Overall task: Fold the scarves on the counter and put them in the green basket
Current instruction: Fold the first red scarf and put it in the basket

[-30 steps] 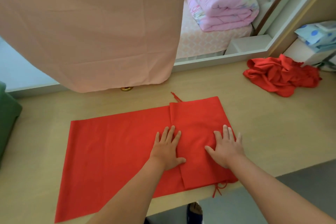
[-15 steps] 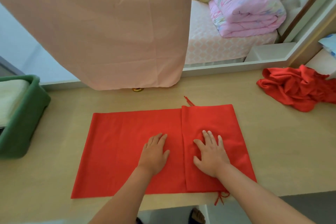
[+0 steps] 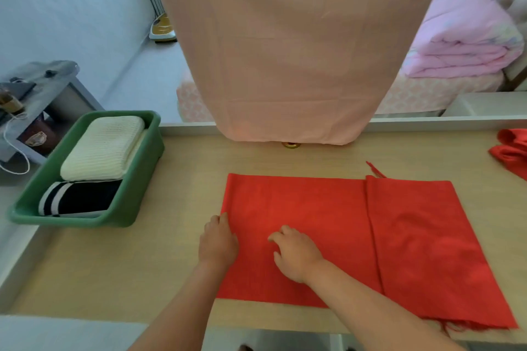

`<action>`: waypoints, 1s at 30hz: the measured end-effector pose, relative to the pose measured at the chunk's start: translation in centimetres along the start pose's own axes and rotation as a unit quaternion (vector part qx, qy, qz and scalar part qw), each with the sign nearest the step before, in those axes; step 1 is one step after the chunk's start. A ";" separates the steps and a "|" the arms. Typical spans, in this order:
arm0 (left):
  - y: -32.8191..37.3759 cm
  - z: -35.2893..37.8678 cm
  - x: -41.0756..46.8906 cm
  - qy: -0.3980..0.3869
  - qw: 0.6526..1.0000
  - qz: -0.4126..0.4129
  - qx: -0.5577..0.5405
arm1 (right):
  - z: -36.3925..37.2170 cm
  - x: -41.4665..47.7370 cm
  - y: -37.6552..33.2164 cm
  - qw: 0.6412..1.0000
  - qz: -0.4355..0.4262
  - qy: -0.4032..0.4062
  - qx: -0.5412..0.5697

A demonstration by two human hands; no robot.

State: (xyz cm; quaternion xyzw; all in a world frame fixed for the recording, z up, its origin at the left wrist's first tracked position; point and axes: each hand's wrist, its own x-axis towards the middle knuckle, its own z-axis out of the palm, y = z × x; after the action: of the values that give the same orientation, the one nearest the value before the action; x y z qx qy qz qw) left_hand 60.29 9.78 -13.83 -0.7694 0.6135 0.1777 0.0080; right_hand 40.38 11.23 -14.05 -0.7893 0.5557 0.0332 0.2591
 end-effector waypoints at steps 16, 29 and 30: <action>-4.4 -2.8 11.6 -0.086 0.992 0.040 -0.084 | 5.9 4.9 -13.3 0.988 0.154 -0.022 -0.024; 1.5 -4.4 12.3 -0.153 0.917 0.009 -0.368 | 2.8 3.4 -8.6 0.917 0.161 -0.017 0.363; 2.6 -4.9 11.9 -0.162 0.905 0.016 -0.393 | 2.0 2.7 -7.9 0.902 0.168 -0.012 0.398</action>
State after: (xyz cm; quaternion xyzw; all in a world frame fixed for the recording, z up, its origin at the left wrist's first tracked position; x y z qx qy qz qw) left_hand 61.28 -3.19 -12.10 -0.6607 0.4966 0.5266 -0.1989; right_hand 48.91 11.74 -13.78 -0.5148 0.6441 -0.1380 0.5488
